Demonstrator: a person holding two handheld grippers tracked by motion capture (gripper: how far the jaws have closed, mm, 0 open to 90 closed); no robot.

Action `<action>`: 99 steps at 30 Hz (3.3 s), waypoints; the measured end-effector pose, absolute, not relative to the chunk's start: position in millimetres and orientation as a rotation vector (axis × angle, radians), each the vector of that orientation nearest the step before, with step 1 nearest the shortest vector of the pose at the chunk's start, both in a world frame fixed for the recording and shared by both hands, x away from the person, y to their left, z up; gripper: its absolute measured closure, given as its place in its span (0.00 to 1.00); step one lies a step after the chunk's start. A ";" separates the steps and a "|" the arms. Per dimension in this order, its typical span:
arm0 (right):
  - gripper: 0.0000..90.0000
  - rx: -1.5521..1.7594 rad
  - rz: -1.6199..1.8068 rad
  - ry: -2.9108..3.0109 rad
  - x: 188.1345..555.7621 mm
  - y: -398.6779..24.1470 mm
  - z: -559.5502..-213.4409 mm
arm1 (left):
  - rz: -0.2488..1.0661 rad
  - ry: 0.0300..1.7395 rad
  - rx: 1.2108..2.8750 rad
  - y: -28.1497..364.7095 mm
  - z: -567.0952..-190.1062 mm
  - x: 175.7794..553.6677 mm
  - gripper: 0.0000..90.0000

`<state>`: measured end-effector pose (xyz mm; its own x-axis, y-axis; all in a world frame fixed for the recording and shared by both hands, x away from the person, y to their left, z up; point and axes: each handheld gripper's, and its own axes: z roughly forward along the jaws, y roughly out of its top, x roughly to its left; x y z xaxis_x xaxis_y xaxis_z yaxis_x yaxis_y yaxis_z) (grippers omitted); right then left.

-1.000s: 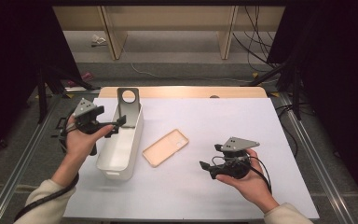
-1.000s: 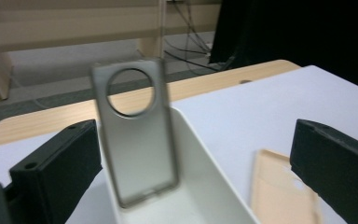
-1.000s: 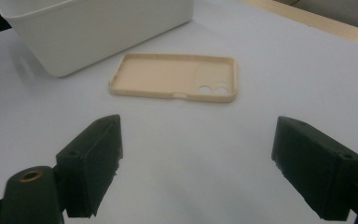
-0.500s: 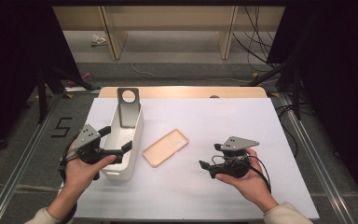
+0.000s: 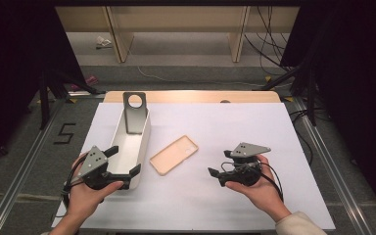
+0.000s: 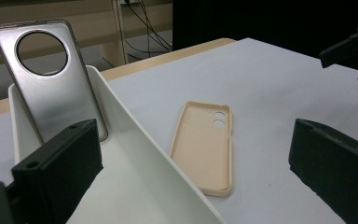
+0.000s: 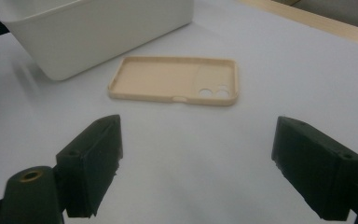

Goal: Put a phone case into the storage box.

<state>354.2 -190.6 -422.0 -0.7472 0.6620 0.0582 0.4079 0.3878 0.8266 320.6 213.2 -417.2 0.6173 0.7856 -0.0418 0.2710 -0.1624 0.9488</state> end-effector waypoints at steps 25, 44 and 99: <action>0.19 0.943 1.305 2.367 357.4 -184.7 -422.4 | 0.552 0.872 1.734 210.2 -421.8 323.4 0.03; 0.35 0.903 1.300 2.385 354.7 -180.8 -421.6 | 0.544 0.887 1.735 209.8 -423.9 324.7 0.03; 1.00 0.915 1.066 2.633 425.2 -43.1 -486.2 | 0.540 0.884 1.742 210.9 -425.3 324.7 0.04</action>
<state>425.2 -43.1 -486.2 -0.8008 0.5935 0.0800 0.4820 0.5595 0.6742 324.7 210.9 -425.3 0.6235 0.7793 -0.0619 0.3006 -0.1659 0.9392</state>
